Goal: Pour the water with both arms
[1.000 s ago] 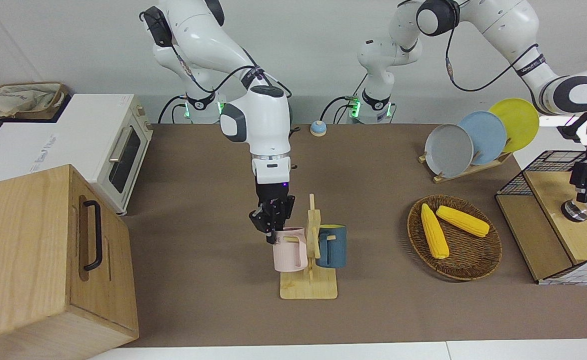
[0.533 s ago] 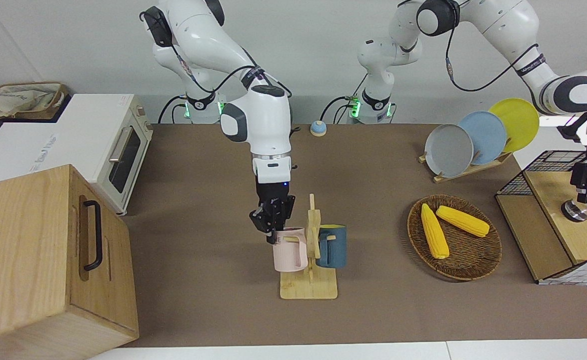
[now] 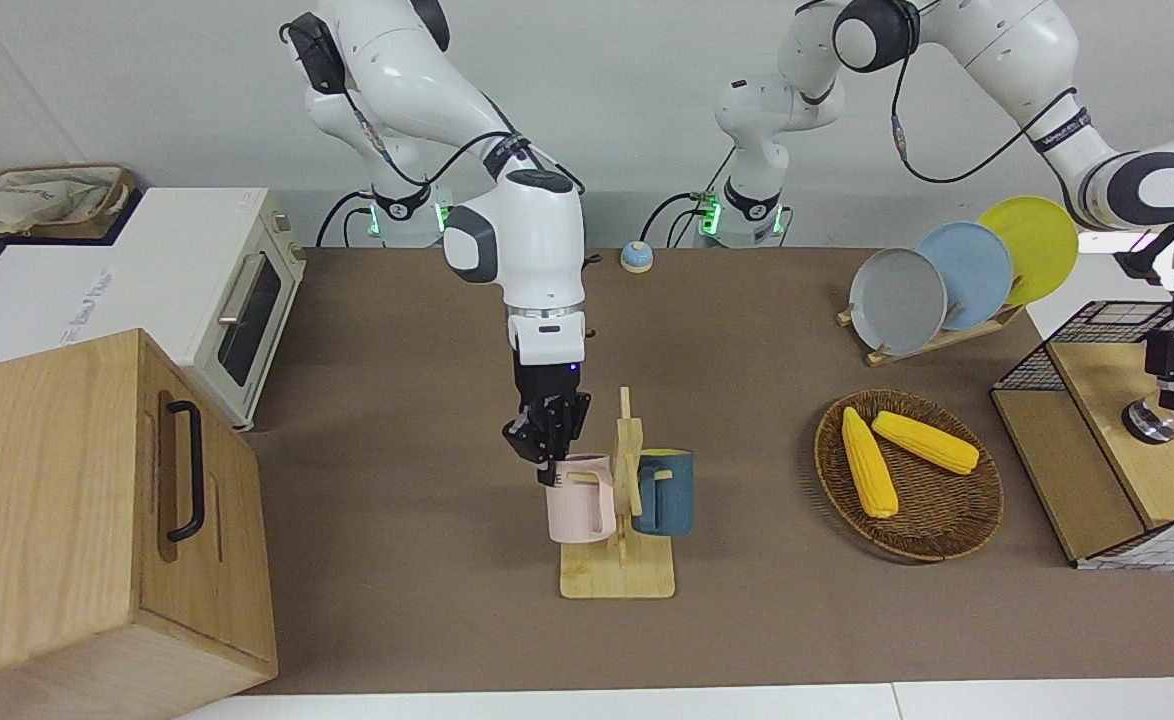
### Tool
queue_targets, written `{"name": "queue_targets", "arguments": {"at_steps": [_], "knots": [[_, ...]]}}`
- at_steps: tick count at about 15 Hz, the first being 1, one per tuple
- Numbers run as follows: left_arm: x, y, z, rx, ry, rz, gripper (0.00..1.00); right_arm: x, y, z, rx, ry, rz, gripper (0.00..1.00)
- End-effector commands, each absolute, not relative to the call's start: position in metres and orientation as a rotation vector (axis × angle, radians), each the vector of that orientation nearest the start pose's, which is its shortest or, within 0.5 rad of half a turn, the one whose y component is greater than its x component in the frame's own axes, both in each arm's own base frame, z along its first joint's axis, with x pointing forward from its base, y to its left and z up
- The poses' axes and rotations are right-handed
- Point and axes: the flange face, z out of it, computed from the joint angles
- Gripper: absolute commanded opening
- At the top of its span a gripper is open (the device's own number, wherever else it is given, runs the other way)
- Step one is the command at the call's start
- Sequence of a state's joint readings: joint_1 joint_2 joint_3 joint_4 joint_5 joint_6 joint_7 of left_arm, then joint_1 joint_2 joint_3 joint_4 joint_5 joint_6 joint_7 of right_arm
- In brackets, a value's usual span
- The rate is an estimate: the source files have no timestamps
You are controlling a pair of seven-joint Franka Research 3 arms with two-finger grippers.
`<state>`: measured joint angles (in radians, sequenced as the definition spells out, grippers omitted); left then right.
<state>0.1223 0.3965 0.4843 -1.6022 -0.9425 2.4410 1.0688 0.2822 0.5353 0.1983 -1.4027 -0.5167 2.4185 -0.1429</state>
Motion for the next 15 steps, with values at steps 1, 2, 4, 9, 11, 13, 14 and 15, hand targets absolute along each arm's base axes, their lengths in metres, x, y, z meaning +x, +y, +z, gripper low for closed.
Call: {"name": "queue_targets", "arguments": {"at_steps": [1,2,4,9,11,13,14,15], "knots": [[0.609,0.360,0.476,-2.932,-0.020,-1.204,0.76,0.681,0.319,0.451,-2.962,-1.368,-0.942,0.121],[0.609,0.360,0.475,-2.931,-0.021,-1.203,0.73,0.682,0.318,0.449,-2.968,-1.364,-0.938,0.113],[0.609,0.360,0.475,-2.933,-0.022,-1.202,0.64,0.683,0.317,0.449,-2.969,-1.364,-0.937,0.083],[0.608,0.361,0.476,-2.932,-0.024,-1.204,0.30,0.686,0.311,0.448,-2.978,-1.341,-0.932,0.079],[0.608,0.361,0.476,-2.931,-0.027,-1.205,0.12,0.686,0.311,0.448,-2.978,-1.339,-0.931,0.077],[0.608,0.361,0.475,-2.933,-0.027,-1.202,0.00,0.687,0.309,0.448,-2.981,-1.336,-0.931,0.077],[0.608,0.361,0.475,-2.932,-0.027,-1.200,0.00,0.687,0.309,0.448,-2.981,-1.336,-0.931,0.075],[0.608,0.362,0.476,-2.931,-0.028,-1.201,0.00,0.687,0.306,0.447,-2.986,-1.332,-0.926,0.077]]}}
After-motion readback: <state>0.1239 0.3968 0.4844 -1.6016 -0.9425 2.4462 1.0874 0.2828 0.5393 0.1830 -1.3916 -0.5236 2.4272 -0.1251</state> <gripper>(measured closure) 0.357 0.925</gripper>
